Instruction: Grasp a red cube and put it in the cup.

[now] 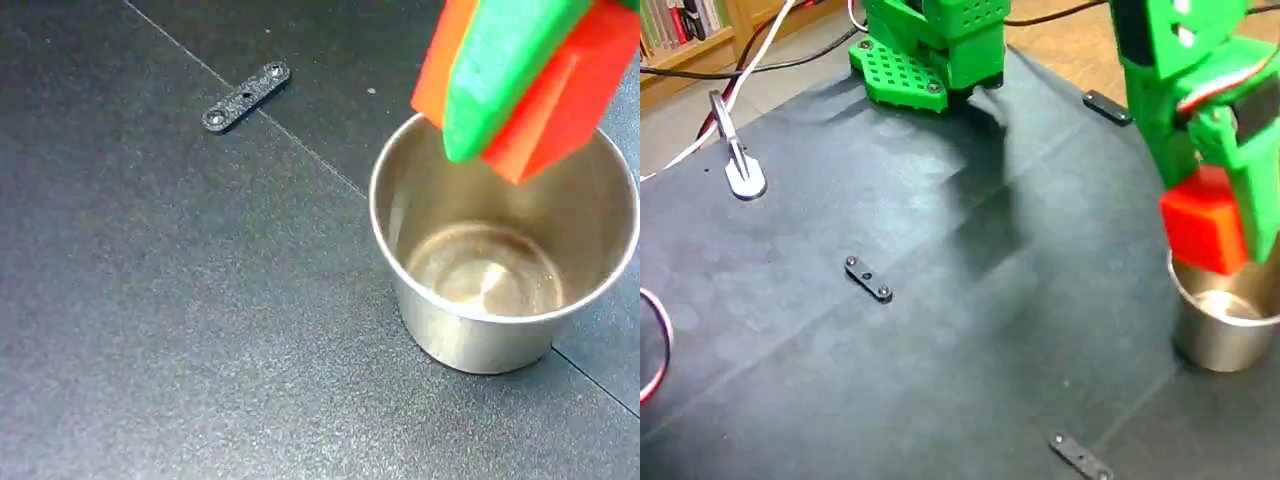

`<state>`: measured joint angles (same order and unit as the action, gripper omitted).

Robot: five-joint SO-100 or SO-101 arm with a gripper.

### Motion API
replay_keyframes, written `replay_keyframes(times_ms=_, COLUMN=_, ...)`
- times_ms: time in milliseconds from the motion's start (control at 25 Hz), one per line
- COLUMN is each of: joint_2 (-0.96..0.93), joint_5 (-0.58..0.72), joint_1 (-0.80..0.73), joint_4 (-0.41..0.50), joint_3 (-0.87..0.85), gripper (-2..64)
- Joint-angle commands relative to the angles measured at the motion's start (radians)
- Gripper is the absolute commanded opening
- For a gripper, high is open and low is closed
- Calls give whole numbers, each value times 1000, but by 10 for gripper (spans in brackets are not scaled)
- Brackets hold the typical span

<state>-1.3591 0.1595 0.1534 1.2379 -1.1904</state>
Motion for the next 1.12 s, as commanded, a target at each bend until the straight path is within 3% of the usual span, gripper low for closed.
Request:
replay_keyframes(times_ms=0, joint_2=-8, joint_5=8, joint_1=-11, joint_4=-11, joint_3=26, gripper=-8)
replay_keyframes(times_ms=240, joint_2=-6, joint_5=15, joint_1=-14, joint_4=-15, joint_3=26, gripper=-8)
replay_keyframes(times_ms=560, joint_2=-5, joint_5=14, joint_1=-15, joint_4=-198, joint_3=23, gripper=-8)
replay_keyframes(times_ms=880, joint_2=-6, joint_5=8, joint_1=-54, joint_4=-184, joint_3=5, gripper=-8)
replay_keyframes(times_ms=1080, joint_2=-8, joint_5=-6, joint_1=-54, joint_4=-89, joint_3=18, gripper=-8)
